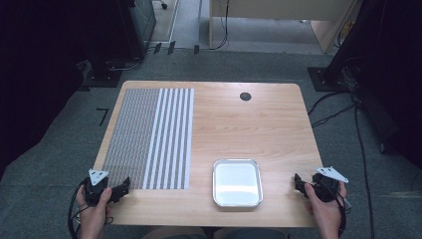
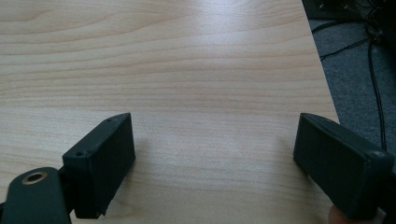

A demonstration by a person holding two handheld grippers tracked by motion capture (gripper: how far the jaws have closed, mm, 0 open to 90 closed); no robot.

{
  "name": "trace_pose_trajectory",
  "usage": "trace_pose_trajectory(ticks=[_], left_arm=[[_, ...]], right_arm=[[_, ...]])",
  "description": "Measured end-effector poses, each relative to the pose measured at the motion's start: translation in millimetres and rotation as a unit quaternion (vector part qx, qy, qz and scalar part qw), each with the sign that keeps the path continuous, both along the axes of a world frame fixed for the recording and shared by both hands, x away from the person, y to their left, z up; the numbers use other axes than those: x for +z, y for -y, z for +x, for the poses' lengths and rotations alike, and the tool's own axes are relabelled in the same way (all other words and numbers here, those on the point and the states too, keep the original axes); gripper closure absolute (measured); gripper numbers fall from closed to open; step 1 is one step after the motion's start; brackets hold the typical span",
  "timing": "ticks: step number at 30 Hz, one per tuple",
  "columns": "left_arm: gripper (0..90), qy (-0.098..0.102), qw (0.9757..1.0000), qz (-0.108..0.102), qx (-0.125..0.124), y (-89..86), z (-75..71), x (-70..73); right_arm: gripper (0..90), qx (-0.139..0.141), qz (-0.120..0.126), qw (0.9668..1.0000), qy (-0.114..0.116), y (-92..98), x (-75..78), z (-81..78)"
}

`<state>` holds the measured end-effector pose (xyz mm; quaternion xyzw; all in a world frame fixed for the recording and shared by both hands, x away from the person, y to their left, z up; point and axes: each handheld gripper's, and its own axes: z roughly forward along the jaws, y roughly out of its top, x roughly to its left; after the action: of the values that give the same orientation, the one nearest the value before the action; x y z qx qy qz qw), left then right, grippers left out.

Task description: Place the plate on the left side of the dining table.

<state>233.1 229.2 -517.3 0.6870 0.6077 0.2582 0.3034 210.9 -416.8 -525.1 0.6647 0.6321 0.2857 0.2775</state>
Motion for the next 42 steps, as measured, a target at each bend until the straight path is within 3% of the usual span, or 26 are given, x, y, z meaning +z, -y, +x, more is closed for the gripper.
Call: trace_pose_trajectory(ticks=[9,14,17,22,33,37,42], left_arm=[[12.0,-0.002,1.0,0.004,0.0,0.4,0.0,0.3],[12.0,-0.001,0.9997,-0.015,0.018,-4.7,-0.3,2.4],[12.0,0.002,0.9995,-0.023,0.021,-6.7,-0.9,3.6],[12.3,0.012,0.9993,-0.022,0.026,-6.0,-2.2,6.7],[12.8,0.018,0.9995,-0.019,0.02,1.8,-2.2,9.4],[12.8,0.025,0.9989,-0.038,0.014,6.0,-3.1,13.2],[12.8,0.026,0.9988,-0.042,0.007,12.1,-3.5,14.5]], right_arm=[[14.3,0.0,0.008,0.9999,0.009,-0.8,1.6,-2.2],[14.3,0.004,0.011,0.9994,0.034,-6.5,9.5,-5.4],[14.3,0.006,0.011,0.9992,0.037,-8.4,11.2,-6.4],[14.3,0.006,0.025,0.9987,0.045,-12.3,14.8,-8.4],[14.4,0.014,0.04,0.9973,0.06,-24.0,20.4,-11.8],[14.4,0.018,0.044,0.9969,0.063,-27.5,21.3,-12.2],[14.4,0.023,0.047,0.9965,0.066,-31.5,22.1,-12.7]])
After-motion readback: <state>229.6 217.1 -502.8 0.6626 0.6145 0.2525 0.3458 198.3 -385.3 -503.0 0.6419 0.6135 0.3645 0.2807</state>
